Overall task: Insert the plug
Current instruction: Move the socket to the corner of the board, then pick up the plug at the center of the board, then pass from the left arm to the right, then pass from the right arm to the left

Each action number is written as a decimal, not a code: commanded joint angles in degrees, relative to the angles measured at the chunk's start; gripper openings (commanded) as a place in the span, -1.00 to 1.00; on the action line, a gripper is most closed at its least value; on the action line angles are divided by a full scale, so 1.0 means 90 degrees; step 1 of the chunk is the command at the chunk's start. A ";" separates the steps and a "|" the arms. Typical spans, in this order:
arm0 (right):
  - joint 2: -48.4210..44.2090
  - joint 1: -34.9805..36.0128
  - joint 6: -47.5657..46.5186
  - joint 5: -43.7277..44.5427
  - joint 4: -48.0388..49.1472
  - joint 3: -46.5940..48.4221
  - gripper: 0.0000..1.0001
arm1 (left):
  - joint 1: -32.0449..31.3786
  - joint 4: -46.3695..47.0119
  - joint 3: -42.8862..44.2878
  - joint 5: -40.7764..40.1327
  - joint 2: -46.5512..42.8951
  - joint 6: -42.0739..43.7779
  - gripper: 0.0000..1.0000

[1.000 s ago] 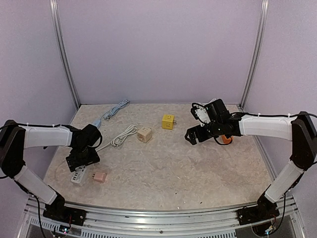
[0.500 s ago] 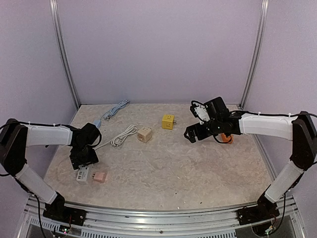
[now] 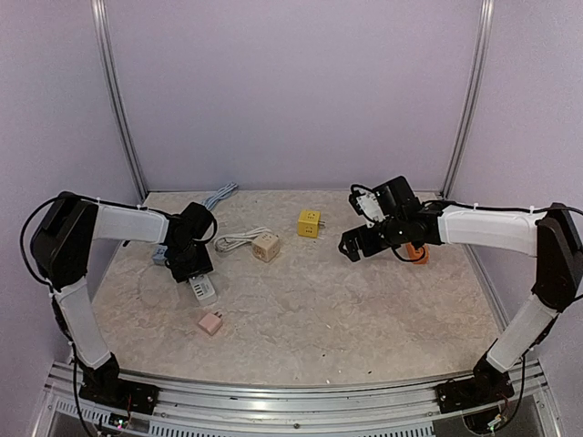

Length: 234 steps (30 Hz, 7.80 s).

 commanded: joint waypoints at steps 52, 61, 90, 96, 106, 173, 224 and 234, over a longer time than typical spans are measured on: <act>0.0579 0.0550 -0.0360 -0.0270 -0.0154 0.0551 1.00 | -0.0572 -0.0523 0.0943 -0.0290 -0.0991 0.1754 0.98; 0.0016 0.0534 -0.0370 -0.0206 -0.0171 0.0227 1.00 | -0.0870 0.1122 0.2166 0.1384 0.0059 0.3891 0.98; -0.1354 0.0247 -0.0173 0.0119 -0.0194 -0.0723 1.00 | -0.0876 0.0057 0.4351 0.2012 0.2547 0.4959 0.86; -0.1336 0.0245 -0.0197 0.0124 -0.0185 -0.0711 1.00 | -0.0881 -0.0045 0.4475 0.2215 0.2656 0.4960 0.71; -0.1253 0.0244 -0.0209 0.0081 -0.0185 -0.0646 1.00 | -0.0866 -0.0036 0.4520 0.2408 0.2741 0.4889 0.13; -0.0643 0.0576 0.1172 -0.5979 0.5680 -0.1287 0.91 | -0.1948 0.6296 0.0038 0.6552 -0.1934 0.3788 -0.46; -0.0974 0.0833 -0.2481 -0.4649 -0.1354 0.0539 -1.00 | -0.1808 0.2438 0.0716 0.6567 -0.2652 0.5288 0.98; -0.1152 0.1005 -0.2604 -0.5130 -0.1437 0.0501 -1.00 | -0.2531 0.1102 0.2081 0.6259 -0.1335 0.6150 0.98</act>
